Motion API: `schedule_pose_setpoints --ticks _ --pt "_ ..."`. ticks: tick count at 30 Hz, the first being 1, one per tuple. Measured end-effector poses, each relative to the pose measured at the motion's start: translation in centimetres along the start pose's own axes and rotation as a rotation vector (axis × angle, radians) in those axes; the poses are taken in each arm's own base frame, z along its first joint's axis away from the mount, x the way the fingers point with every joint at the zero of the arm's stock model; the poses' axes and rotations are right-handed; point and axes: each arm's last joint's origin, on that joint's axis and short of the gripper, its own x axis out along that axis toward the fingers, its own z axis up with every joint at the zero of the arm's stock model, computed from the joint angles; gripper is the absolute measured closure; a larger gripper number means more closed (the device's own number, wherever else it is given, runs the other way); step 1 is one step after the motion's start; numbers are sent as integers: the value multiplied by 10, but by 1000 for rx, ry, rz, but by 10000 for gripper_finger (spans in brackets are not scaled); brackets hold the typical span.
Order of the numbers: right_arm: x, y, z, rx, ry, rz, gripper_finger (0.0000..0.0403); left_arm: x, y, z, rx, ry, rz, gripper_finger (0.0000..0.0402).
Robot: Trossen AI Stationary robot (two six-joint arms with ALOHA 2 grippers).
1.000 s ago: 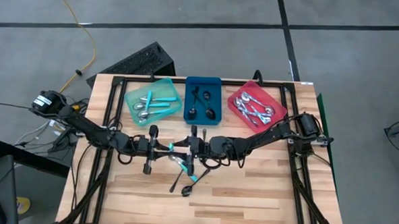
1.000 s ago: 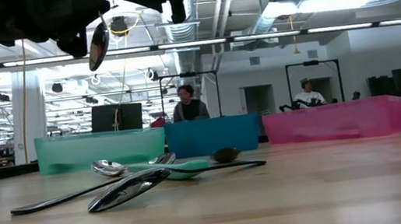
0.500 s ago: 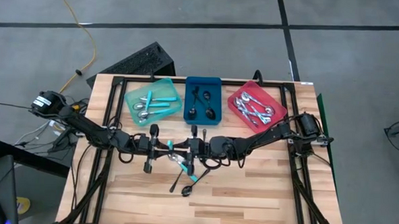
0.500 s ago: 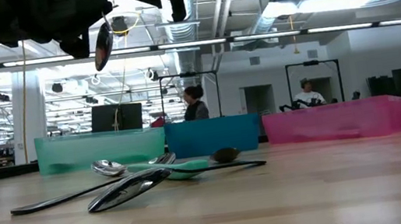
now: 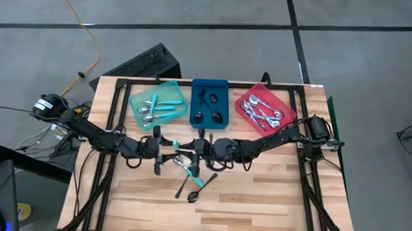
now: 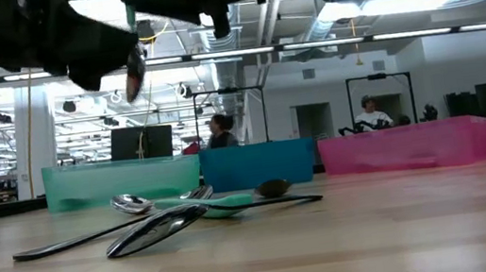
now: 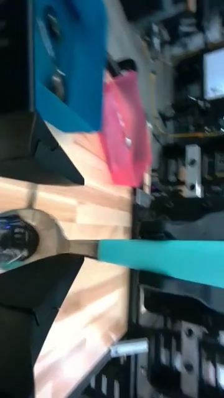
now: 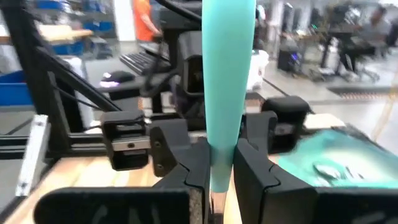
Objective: Sort silverware by color (type)
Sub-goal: Put the blue spoon into the light blue bin
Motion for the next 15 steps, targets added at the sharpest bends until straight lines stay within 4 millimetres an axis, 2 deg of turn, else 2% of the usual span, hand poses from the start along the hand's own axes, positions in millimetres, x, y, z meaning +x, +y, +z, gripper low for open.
schedule_pose_setpoints --ticks 3,9,15 --pt "0 -2 -4 7 39 -39 334 0 1 -5 -32 44 14 212" --pt "0 -5 -9 26 88 -51 334 -2 -3 -11 -68 98 -10 208" --pt "0 -7 -12 38 124 -59 334 -19 -17 -3 -31 40 -59 208"
